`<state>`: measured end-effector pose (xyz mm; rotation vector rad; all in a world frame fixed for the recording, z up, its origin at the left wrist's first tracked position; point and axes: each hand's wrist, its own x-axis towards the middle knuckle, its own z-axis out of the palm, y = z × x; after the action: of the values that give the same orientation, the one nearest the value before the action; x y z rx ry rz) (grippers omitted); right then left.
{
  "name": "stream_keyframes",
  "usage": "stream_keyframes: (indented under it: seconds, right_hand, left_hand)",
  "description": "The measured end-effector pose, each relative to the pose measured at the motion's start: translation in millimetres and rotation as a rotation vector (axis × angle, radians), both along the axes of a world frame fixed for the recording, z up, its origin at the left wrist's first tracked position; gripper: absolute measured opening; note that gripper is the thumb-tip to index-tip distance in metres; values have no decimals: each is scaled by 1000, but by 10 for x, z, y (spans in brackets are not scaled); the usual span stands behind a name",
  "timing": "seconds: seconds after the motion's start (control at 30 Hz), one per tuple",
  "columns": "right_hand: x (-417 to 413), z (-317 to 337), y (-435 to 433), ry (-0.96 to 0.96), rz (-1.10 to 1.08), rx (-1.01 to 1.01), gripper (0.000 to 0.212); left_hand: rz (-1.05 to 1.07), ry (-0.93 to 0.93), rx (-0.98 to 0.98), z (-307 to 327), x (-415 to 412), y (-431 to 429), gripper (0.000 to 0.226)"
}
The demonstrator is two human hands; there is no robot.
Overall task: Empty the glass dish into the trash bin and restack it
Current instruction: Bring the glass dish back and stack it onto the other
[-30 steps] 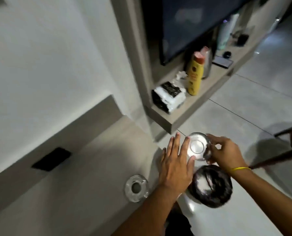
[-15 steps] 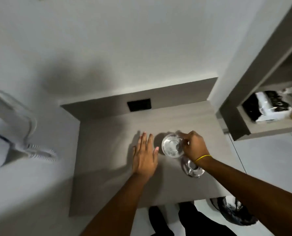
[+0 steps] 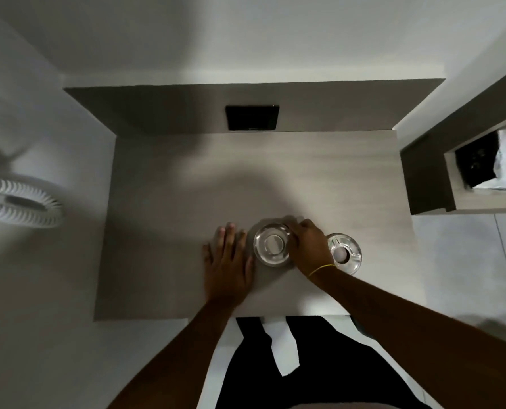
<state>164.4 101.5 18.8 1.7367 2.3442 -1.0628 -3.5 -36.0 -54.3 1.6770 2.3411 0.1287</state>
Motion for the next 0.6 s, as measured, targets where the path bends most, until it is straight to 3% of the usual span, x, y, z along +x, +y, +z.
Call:
stream_keyframes:
  seconds: [0.13, 0.23, 0.4, 0.6]
  right_hand:
    - [213, 81, 7, -27, 10, 159, 39]
    - [557, 138, -28, -146, -20, 244, 60]
    - [934, 156, -149, -322, 20, 86, 96]
    - [933, 47, -161, -315, 113, 101, 95]
  left_hand:
    - [3, 12, 46, -131, -12, -35, 69]
    - [6, 22, 66, -186, -39, -44, 67]
    - [12, 23, 82, -196, -50, -52, 67]
    - [26, 15, 101, -160, -44, -45, 64]
